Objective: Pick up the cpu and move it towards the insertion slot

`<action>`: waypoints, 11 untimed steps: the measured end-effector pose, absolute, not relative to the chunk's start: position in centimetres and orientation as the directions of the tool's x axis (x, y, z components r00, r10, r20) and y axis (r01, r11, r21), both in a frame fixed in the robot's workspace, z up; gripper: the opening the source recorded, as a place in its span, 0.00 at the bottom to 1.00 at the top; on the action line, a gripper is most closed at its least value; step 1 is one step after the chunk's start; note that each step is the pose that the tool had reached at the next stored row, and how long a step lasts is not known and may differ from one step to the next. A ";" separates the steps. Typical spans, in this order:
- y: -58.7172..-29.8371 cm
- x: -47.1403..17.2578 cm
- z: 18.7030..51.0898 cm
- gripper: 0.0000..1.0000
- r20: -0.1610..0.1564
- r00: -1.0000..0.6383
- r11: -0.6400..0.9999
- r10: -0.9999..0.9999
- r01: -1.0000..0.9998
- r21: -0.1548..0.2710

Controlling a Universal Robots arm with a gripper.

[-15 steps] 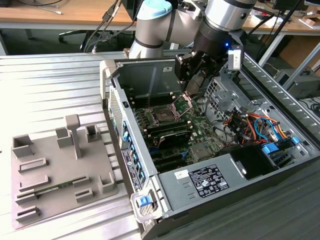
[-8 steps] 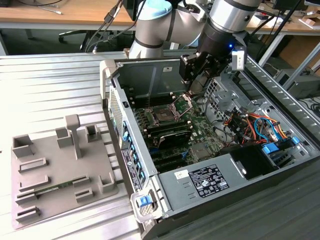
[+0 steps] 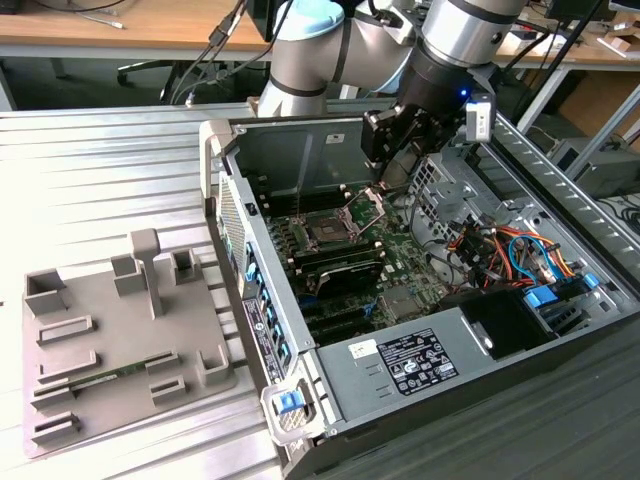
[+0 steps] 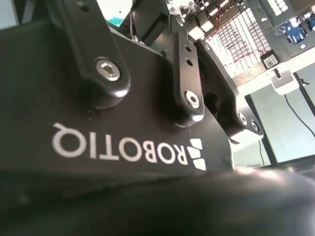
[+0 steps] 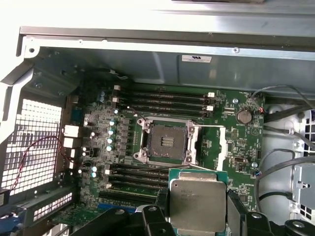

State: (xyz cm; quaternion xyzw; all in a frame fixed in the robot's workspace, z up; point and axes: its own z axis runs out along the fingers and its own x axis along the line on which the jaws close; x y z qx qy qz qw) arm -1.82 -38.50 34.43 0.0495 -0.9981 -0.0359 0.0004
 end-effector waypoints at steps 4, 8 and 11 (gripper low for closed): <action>-38.5 -1.4 34.4 0.55 -0.003 -0.995 0.993 -0.099 -0.099 0.072; -38.5 -1.1 34.3 0.55 -0.003 -0.995 0.993 -0.099 -0.099 0.072; -38.5 -0.8 34.2 0.55 -0.003 -0.995 0.993 -0.099 -0.099 0.072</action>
